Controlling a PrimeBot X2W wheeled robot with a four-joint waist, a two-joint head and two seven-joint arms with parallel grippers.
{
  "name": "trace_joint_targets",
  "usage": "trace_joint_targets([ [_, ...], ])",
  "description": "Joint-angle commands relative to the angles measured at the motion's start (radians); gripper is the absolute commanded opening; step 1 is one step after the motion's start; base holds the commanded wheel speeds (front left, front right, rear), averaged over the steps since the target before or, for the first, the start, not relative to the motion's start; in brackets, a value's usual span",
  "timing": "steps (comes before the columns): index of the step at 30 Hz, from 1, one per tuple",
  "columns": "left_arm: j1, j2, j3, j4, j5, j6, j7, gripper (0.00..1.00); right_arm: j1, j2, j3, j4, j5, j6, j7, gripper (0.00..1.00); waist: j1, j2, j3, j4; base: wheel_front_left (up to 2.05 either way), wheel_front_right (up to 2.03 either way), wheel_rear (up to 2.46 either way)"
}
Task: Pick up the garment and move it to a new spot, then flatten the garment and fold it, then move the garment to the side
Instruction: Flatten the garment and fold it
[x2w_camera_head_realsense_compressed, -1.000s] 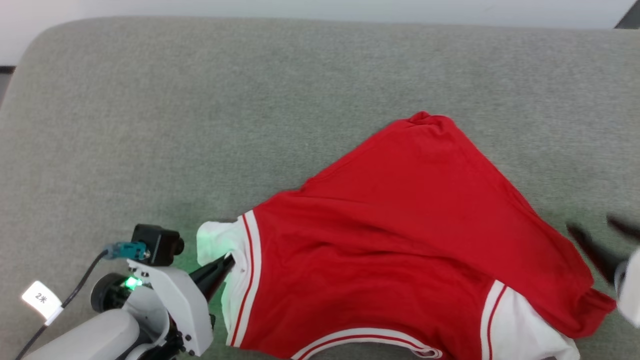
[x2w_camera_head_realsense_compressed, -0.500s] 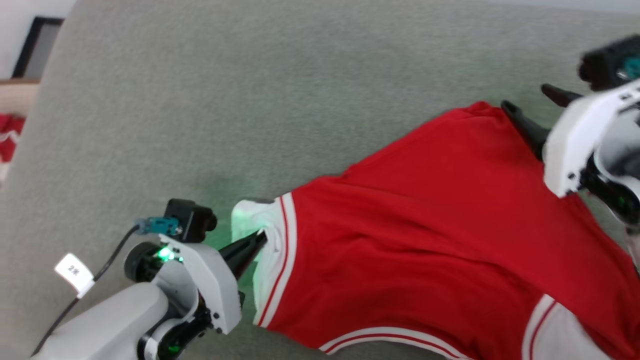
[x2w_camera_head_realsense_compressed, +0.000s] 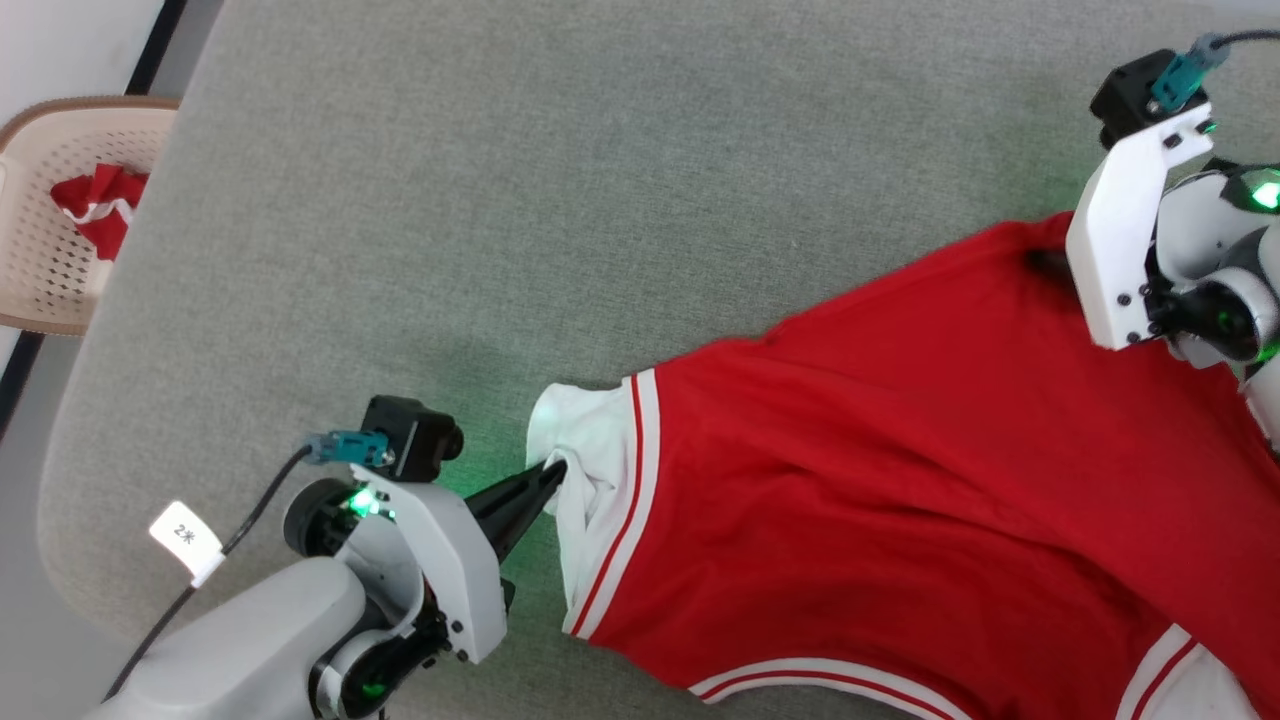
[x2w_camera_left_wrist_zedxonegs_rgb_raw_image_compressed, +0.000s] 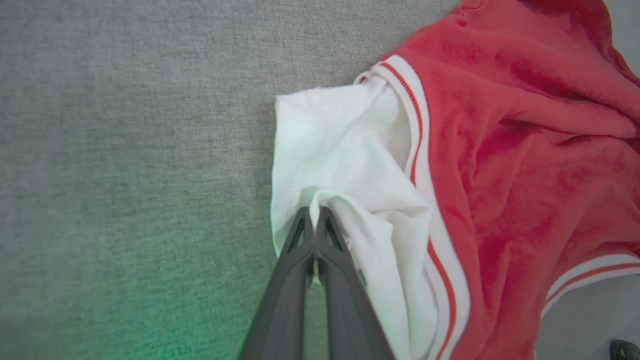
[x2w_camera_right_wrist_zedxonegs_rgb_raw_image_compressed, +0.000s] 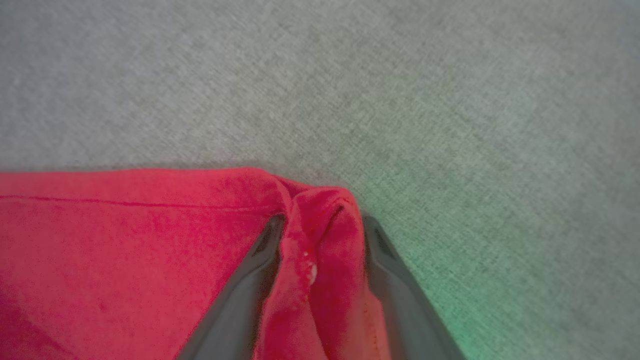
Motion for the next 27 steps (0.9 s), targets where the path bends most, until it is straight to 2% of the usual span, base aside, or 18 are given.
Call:
trace_joint_targets([
  [1, -0.001, -0.006, -0.002, 0.016, -0.004, -0.005, -0.003, 0.0, 0.058, -0.004, 0.05, 0.079, 0.016, -0.002, 0.05, 0.0, 0.0, 0.0, -0.003, 0.003, 0.0, 0.0, 0.0],
  [7, -0.016, 0.012, 0.005, 0.037, -0.016, 0.001, 0.022, 0.0, -0.007, 0.0, 0.044, 0.098, 0.055, -0.002, -0.005, 0.0, 0.0, 0.0, -0.034, -0.023, 0.0, 0.0, 0.0],
  [13, -0.092, 0.062, 0.034, 0.016, -0.023, 0.041, 0.093, 0.0, -0.058, -0.008, 0.02, 0.07, 0.08, -0.002, -0.074, 0.0, 0.0, 0.0, -0.08, -0.055, 0.0, 0.0, 0.0],
  [17, -0.202, 0.103, 0.058, 0.006, -0.003, 0.062, 0.176, 0.0, -0.079, -0.029, 0.001, 0.041, 0.092, -0.002, -0.105, 0.0, 0.0, 0.0, -0.12, -0.084, 0.0, 0.0, 0.0],
  [21, -0.328, 0.122, 0.083, 0.023, 0.002, 0.072, 0.272, 0.0, -0.107, -0.039, -0.027, 0.011, 0.096, -0.002, -0.127, 0.0, 0.0, 0.0, -0.158, -0.115, 0.0, 0.0, 0.0],
  [27, -0.529, 0.093, 0.107, 0.108, 0.04, 0.069, 0.376, 0.0, -0.157, -0.027, -0.093, -0.02, 0.074, -0.002, -0.163, 0.0, 0.0, 0.0, -0.205, -0.159, 0.0, 0.0, 0.0],
])
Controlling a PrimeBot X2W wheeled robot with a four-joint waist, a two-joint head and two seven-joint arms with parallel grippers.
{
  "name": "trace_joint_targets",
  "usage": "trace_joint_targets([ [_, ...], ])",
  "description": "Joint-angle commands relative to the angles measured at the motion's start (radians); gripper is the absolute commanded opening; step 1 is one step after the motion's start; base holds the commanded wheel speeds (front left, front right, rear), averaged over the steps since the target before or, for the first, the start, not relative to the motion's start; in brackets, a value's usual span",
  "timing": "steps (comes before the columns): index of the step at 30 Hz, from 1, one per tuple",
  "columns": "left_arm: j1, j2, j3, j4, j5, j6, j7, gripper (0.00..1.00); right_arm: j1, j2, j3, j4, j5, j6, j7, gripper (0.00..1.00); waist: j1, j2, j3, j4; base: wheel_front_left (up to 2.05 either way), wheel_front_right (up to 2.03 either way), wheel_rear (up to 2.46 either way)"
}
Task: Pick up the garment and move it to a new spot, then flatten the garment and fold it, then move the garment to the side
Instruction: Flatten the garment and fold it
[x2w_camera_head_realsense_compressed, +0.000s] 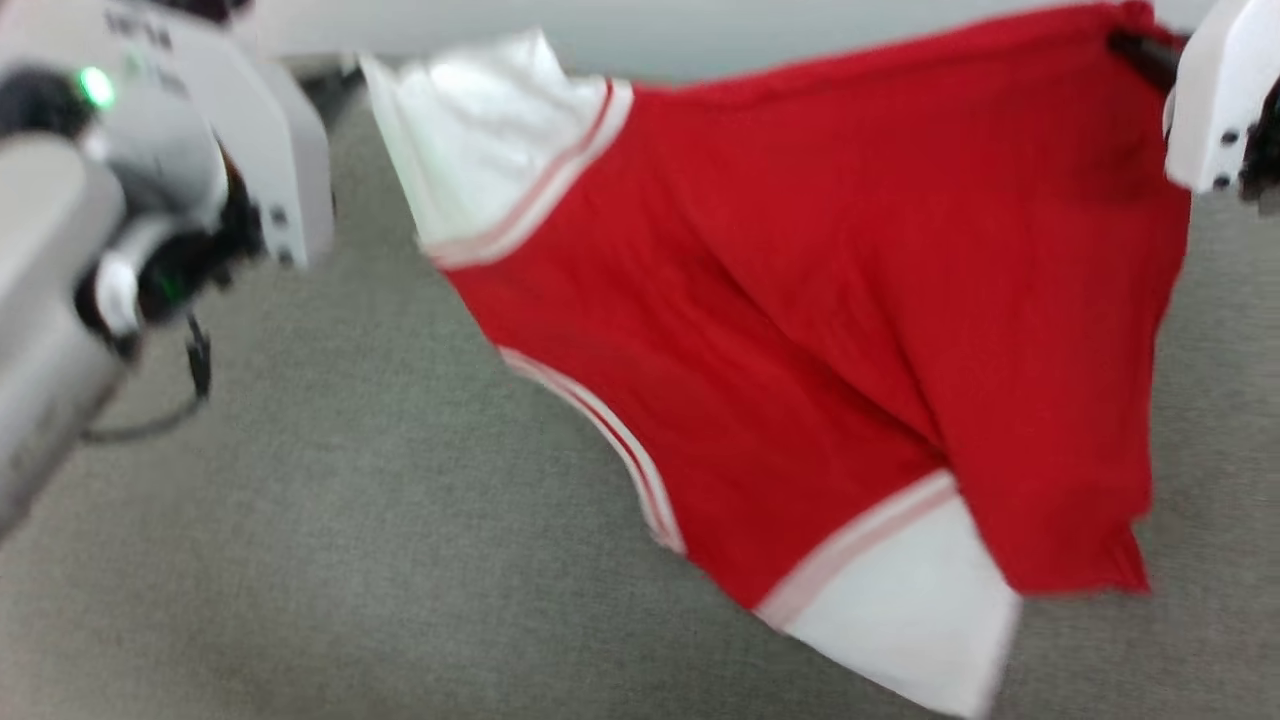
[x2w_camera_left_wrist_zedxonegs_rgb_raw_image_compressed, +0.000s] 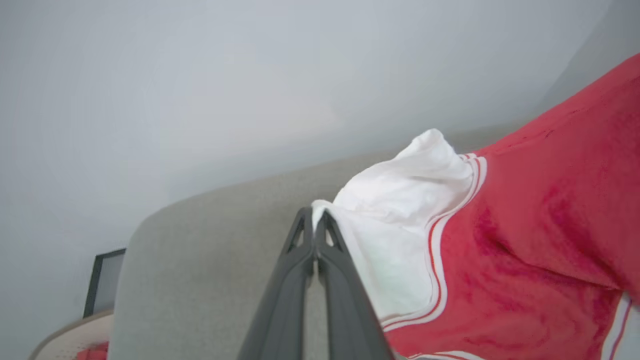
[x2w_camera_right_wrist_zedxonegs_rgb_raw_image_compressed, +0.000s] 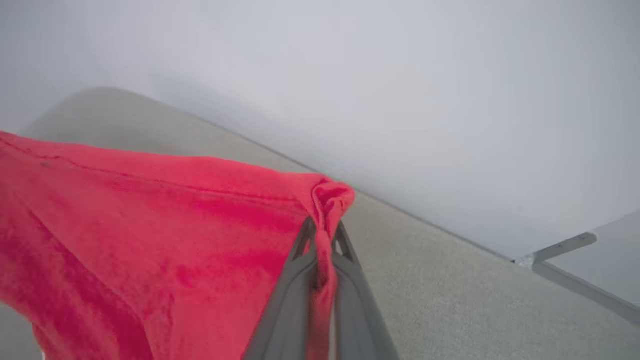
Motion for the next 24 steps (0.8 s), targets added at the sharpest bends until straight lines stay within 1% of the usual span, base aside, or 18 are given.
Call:
trace_joint_targets([
  [1, -0.049, -0.01, 0.008, 0.029, 0.02, -0.007, 0.009, 0.0, -0.019, 0.013, -0.026, -0.004, -0.012, -0.002, -0.017, 0.0, 0.0, 0.0, -0.045, -0.042, 0.0, 0.0, 0.0],
  [7, -0.216, -0.061, 0.021, 0.16, 0.077, -0.042, 0.014, 0.0, -0.064, 0.055, -0.099, -0.021, -0.058, -0.002, -0.057, 0.0, 0.0, 0.0, -0.079, -0.071, 0.0, 0.0, 0.0],
  [15, -0.36, -0.141, 0.038, 0.331, 0.1, -0.1, -0.015, 0.0, -0.112, 0.112, -0.178, -0.036, -0.143, -0.002, -0.102, 0.0, 0.0, 0.0, -0.08, -0.093, 0.0, 0.0, 0.0],
  [17, -0.395, -0.159, 0.04, 0.367, 0.114, -0.116, -0.033, 0.0, -0.128, 0.124, -0.198, -0.031, -0.17, -0.002, -0.124, 0.0, 0.0, 0.0, -0.063, -0.098, 0.0, 0.0, 0.0],
  [21, -0.473, -0.2, 0.054, 0.438, 0.137, -0.129, -0.097, 0.0, -0.182, 0.156, -0.234, 0.003, -0.234, -0.002, -0.183, 0.0, 0.0, 0.0, 0.002, -0.11, 0.0, 0.0, 0.0],
  [24, -0.542, -0.23, 0.062, 0.49, 0.168, -0.138, -0.166, 0.0, -0.237, 0.172, -0.253, 0.039, -0.303, -0.002, -0.262, 0.0, 0.0, 0.0, 0.072, -0.118, 0.0, 0.0, 0.0],
])
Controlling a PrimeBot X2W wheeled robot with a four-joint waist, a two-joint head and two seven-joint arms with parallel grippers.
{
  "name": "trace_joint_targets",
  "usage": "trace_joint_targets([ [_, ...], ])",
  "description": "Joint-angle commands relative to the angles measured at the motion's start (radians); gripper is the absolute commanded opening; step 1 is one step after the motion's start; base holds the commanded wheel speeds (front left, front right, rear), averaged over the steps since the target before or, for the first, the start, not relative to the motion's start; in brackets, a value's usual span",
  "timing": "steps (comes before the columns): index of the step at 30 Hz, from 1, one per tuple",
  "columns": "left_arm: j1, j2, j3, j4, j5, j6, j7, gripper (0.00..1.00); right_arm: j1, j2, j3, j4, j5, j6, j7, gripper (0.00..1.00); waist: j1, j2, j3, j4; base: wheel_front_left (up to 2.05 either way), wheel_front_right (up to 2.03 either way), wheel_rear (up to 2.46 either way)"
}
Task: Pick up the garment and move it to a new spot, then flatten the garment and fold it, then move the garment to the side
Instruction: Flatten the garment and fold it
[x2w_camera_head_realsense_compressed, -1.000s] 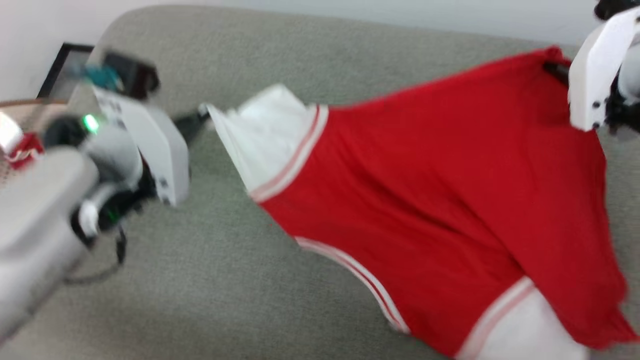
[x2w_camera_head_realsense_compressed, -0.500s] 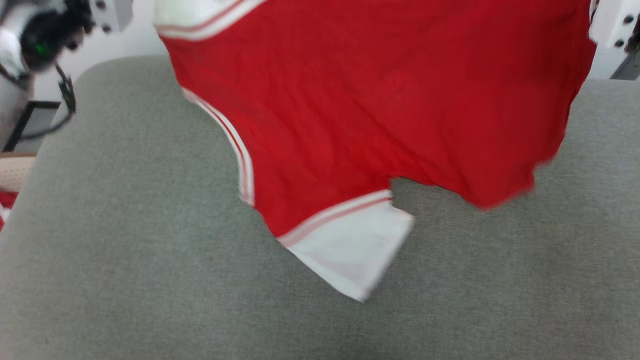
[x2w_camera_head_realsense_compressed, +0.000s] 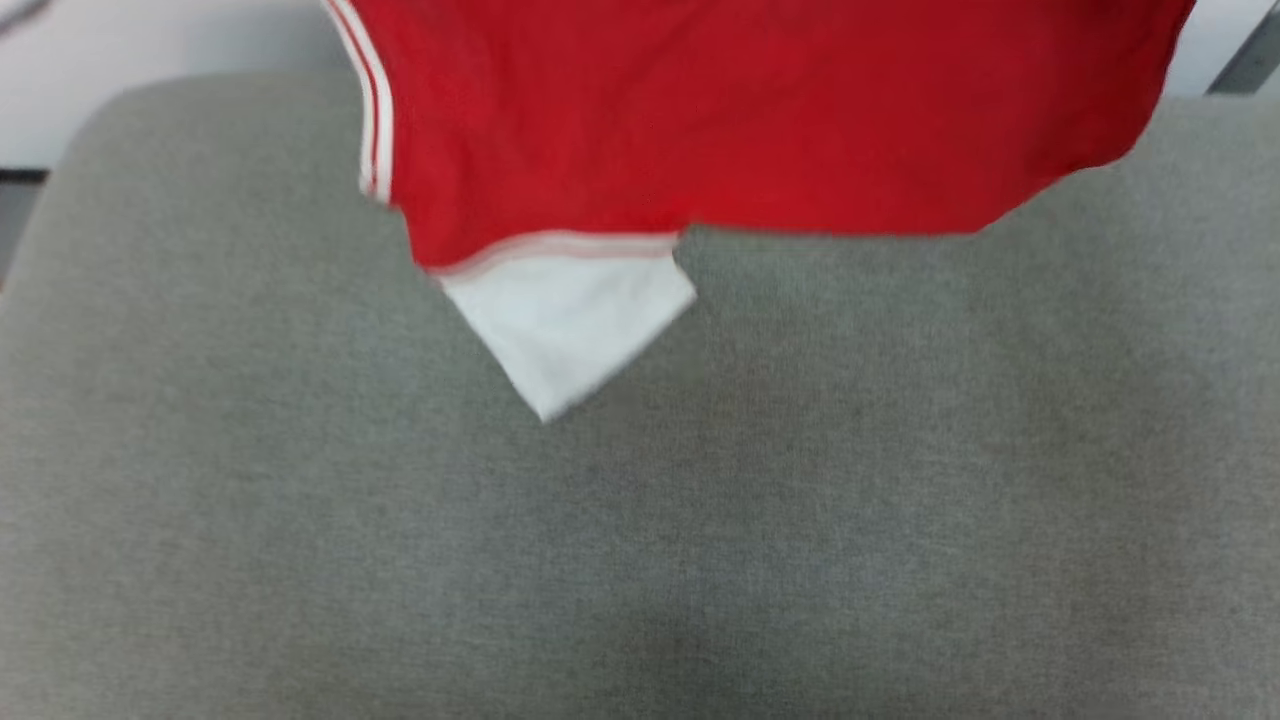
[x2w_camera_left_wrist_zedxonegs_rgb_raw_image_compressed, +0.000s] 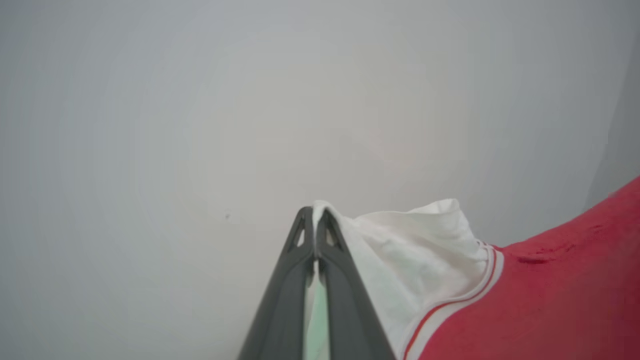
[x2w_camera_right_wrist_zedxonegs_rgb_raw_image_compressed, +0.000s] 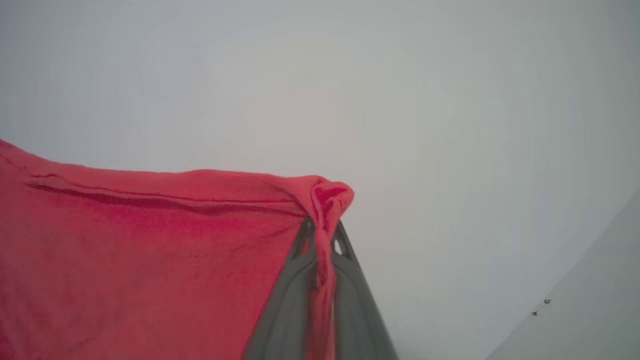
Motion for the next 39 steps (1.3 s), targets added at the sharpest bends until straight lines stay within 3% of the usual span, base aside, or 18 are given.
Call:
trace_joint_targets([
  [1, -0.044, -0.019, 0.011, 0.029, 0.016, -0.004, -0.042, 0.0, -0.04, 0.016, -0.016, 0.024, -0.038, -0.002, -0.054, 0.0, 0.0, 0.0, 0.107, -0.018, 0.0, 0.0, 0.0],
  [10, -0.267, -0.081, 0.04, 0.163, 0.111, -0.006, -0.307, 0.0, -0.222, 0.092, -0.057, 0.179, -0.255, -0.002, -0.388, 0.0, 0.0, 0.0, 0.314, -0.041, 0.0, 0.0, 0.0],
  [15, -0.35, -0.108, 0.051, 0.211, 0.144, -0.034, -0.438, 0.0, -0.299, 0.121, -0.093, 0.261, -0.376, -0.002, -0.584, 0.0, 0.0, 0.0, 0.388, -0.037, 0.0, 0.0, 0.0],
  [21, -0.317, -0.122, 0.054, 0.229, 0.167, -0.072, -0.477, 0.0, -0.327, 0.144, -0.115, 0.362, -0.476, -0.002, -0.65, 0.0, 0.0, 0.0, 0.436, -0.012, 0.0, 0.0, 0.0],
  [25, -0.241, -0.128, 0.029, 0.255, 0.152, -0.095, -0.475, 0.0, -0.298, 0.145, -0.091, 0.445, -0.485, -0.002, -0.656, 0.0, 0.0, 0.0, 0.426, 0.005, 0.0, 0.0, 0.0],
  [29, -0.129, -0.141, -0.014, 0.253, 0.09, -0.104, -0.384, 0.0, -0.255, 0.148, -0.054, 0.524, -0.441, -0.002, -0.643, 0.0, 0.0, 0.0, 0.385, 0.02, 0.0, 0.0, 0.0],
  [35, 0.06, -0.062, -0.121, 0.119, -0.052, -0.101, -0.154, 0.0, -0.142, 0.157, 0.053, 0.586, -0.32, -0.002, -0.581, 0.0, 0.0, 0.0, 0.281, 0.033, 0.0, 0.0, 0.0],
  [39, 0.161, -0.017, -0.162, 0.055, -0.109, -0.102, -0.065, 0.0, -0.055, 0.142, 0.131, 0.567, -0.232, -0.002, -0.539, 0.0, 0.0, 0.0, 0.221, 0.04, 0.0, 0.0, 0.0],
])
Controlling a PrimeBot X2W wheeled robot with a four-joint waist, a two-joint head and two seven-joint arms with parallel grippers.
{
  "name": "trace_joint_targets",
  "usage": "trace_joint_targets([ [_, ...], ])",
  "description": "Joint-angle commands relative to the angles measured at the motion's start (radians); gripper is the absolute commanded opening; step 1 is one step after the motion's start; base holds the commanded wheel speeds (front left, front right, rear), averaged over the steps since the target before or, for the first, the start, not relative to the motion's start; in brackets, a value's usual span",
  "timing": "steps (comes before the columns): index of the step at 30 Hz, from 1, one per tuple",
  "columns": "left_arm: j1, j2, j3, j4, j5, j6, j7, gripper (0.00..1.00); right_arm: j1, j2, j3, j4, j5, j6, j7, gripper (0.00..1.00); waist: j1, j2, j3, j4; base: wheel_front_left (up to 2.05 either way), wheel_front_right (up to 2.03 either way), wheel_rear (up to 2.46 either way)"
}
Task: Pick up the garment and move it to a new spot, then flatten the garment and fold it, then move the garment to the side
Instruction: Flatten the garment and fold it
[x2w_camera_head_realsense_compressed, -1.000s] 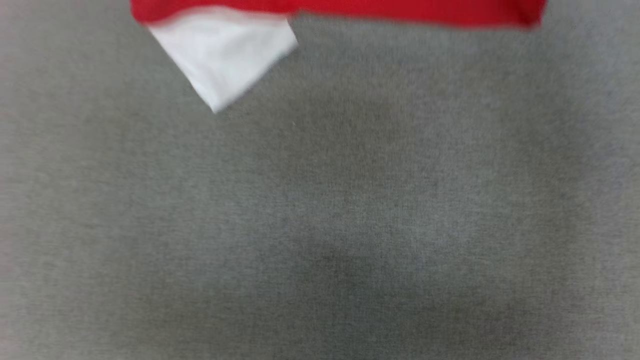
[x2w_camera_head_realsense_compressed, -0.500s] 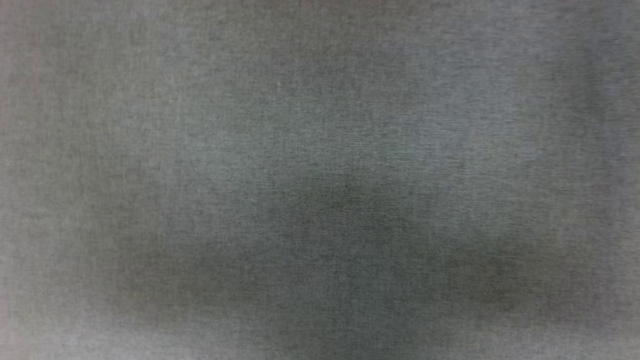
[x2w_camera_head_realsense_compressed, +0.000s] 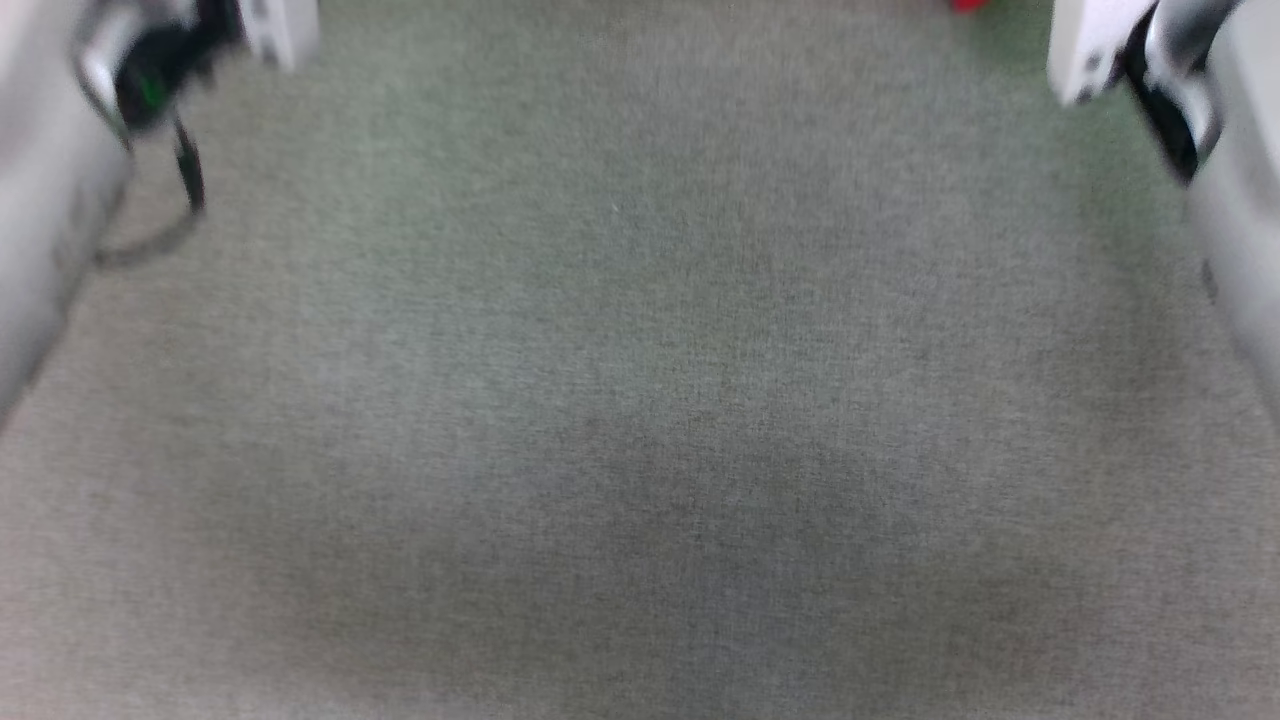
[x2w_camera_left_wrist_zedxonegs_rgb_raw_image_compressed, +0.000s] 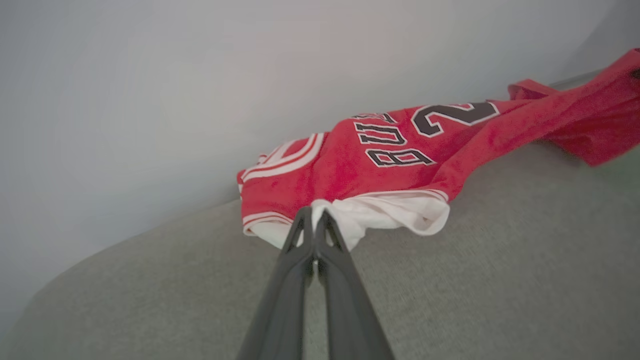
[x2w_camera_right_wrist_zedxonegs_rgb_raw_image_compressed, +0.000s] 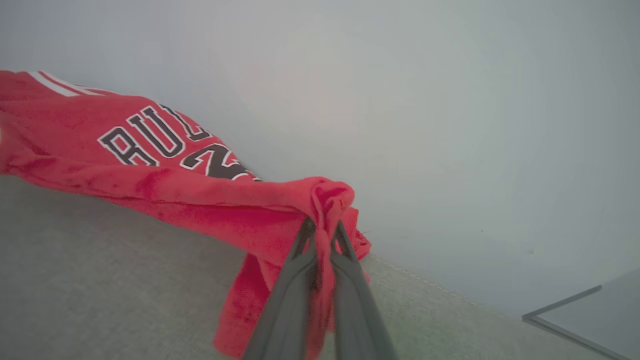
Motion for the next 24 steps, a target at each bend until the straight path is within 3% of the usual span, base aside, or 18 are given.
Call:
trace_joint_targets([
  [1, 0.045, 0.017, -0.015, -0.022, -0.015, -0.001, 0.019, 0.0, 0.053, -0.011, 0.027, -0.017, 0.048, -0.002, 0.016, 0.0, 0.0, 0.0, -0.1, 0.016, 0.0, 0.0, 0.0],
  [4, 0.18, 0.074, -0.047, -0.108, -0.07, -0.001, 0.075, 0.0, 0.199, -0.077, 0.133, -0.137, 0.202, -0.002, 0.091, 0.0, 0.0, 0.0, -0.17, 0.024, 0.0, 0.0, 0.0],
  [6, 0.213, 0.087, -0.052, -0.136, -0.081, 0.0, 0.083, 0.0, 0.24, -0.101, 0.16, -0.176, 0.243, -0.002, 0.113, 0.0, 0.0, 0.0, -0.184, 0.025, 0.0, 0.0, 0.0],
  [7, 0.287, 0.115, -0.064, -0.193, -0.108, 0.02, 0.103, 0.0, 0.331, -0.15, 0.2, -0.261, 0.329, -0.002, 0.159, 0.0, 0.0, 0.0, -0.213, 0.028, 0.0, 0.0, 0.0],
  [13, 0.507, 0.234, -0.088, -0.445, -0.168, 0.139, 0.1, 0.0, 0.579, -0.319, 0.245, -0.518, 0.515, -0.002, 0.266, 0.0, 0.0, 0.0, -0.279, 0.032, 0.0, 0.0, 0.0],
  [14, 0.507, 0.234, -0.088, -0.445, -0.168, 0.139, 0.1, 0.0, 0.579, -0.319, 0.245, -0.518, 0.515, -0.002, 0.266, 0.0, 0.0, 0.0, -0.279, 0.032, 0.0, 0.0, 0.0],
  [18, 0.653, 0.332, -0.107, -0.638, -0.21, 0.238, 0.09, 0.0, 0.731, -0.405, 0.217, -0.658, 0.58, -0.002, 0.318, 0.0, 0.0, 0.0, -0.304, 0.031, 0.0, 0.0, 0.0],
  [24, 0.835, 0.456, -0.131, -0.886, -0.268, 0.379, 0.066, 0.0, 0.95, -0.474, 0.148, -0.824, 0.629, -0.002, 0.416, 0.0, 0.0, 0.0, -0.327, 0.032, 0.0, 0.0, 0.0],
])
